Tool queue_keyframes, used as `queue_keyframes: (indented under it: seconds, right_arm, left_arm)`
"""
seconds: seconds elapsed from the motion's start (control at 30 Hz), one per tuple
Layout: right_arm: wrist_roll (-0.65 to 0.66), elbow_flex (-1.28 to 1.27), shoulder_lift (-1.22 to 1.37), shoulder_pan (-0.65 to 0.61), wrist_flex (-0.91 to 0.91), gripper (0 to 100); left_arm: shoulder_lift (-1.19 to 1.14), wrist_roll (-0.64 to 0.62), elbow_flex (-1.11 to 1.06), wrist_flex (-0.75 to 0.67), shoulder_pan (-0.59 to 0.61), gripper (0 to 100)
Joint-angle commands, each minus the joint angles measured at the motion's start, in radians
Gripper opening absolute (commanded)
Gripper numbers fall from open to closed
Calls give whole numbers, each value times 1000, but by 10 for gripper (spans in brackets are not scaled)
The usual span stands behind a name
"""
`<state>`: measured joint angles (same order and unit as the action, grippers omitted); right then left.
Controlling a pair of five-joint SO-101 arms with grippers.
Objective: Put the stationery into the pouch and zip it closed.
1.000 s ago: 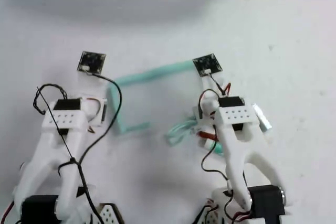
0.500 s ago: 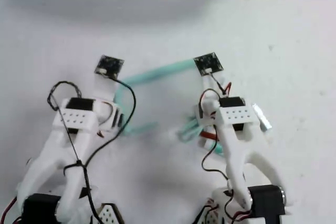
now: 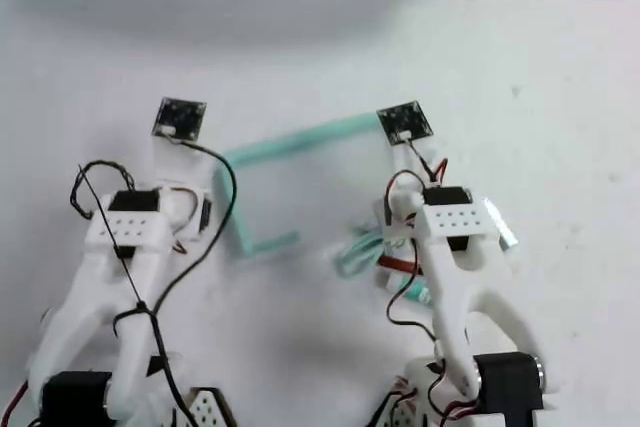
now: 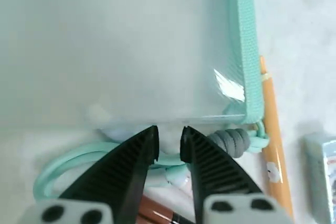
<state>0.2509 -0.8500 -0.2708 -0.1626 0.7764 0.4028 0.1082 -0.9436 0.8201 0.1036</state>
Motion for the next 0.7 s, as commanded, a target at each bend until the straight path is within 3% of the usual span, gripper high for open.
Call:
queue_keyframes:
  seconds: [0.0,0.2,0.33,0.53,0.67]
  right_arm:
    - [-3,18,-30,50,-8,84]
    - [-5,60,-142,275,31,80]
    - [-3,49,-156,262,22,89]
    - [-9,49,-154,208,-42,229]
    - [-5,49,-128,206,-44,230]
  left_arm:
    - [13,5,20,-8,12,135]
    - [10,2,20,-26,30,135]
    - [10,2,20,-28,25,135]
    - [10,2,18,-26,25,135]
    - [10,2,18,-26,25,135]
